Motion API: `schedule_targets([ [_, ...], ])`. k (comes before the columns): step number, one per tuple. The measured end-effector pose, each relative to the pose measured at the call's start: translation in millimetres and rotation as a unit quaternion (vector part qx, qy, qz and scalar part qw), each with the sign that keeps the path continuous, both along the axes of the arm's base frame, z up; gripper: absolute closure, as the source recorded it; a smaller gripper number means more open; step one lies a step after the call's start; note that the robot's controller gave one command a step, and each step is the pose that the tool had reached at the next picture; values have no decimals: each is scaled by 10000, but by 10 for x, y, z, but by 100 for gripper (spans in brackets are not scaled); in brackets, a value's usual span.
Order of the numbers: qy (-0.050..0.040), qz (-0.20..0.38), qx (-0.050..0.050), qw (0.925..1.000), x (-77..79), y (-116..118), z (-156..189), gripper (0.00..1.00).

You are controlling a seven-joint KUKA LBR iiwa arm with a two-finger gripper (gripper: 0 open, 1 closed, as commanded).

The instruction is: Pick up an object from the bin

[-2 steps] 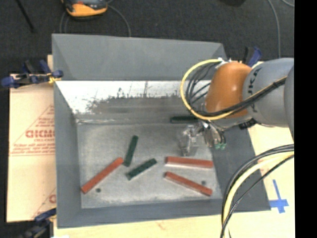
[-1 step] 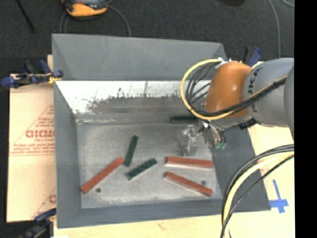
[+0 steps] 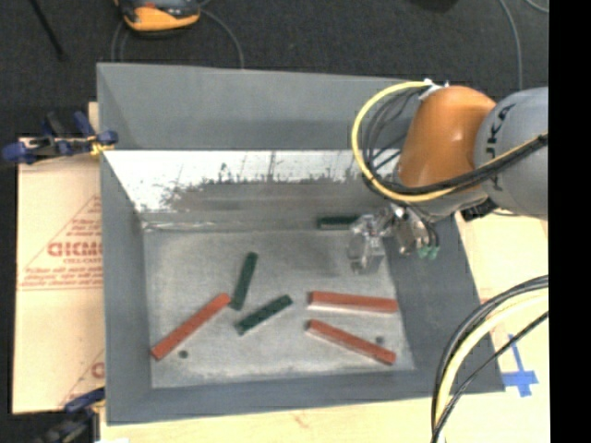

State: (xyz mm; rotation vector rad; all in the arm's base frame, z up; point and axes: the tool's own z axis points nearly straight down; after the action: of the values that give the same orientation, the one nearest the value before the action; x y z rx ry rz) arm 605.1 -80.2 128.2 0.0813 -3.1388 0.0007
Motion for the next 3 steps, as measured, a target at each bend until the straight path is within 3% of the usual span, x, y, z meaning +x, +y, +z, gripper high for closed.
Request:
schedule_targets([
  [1,-31,-23,3,10000,-481,342,453,0],
  [2,-28,-21,2,10000,-482,340,451,0],
  [3,-67,129,-7,9999,-550,270,-10,0],
])
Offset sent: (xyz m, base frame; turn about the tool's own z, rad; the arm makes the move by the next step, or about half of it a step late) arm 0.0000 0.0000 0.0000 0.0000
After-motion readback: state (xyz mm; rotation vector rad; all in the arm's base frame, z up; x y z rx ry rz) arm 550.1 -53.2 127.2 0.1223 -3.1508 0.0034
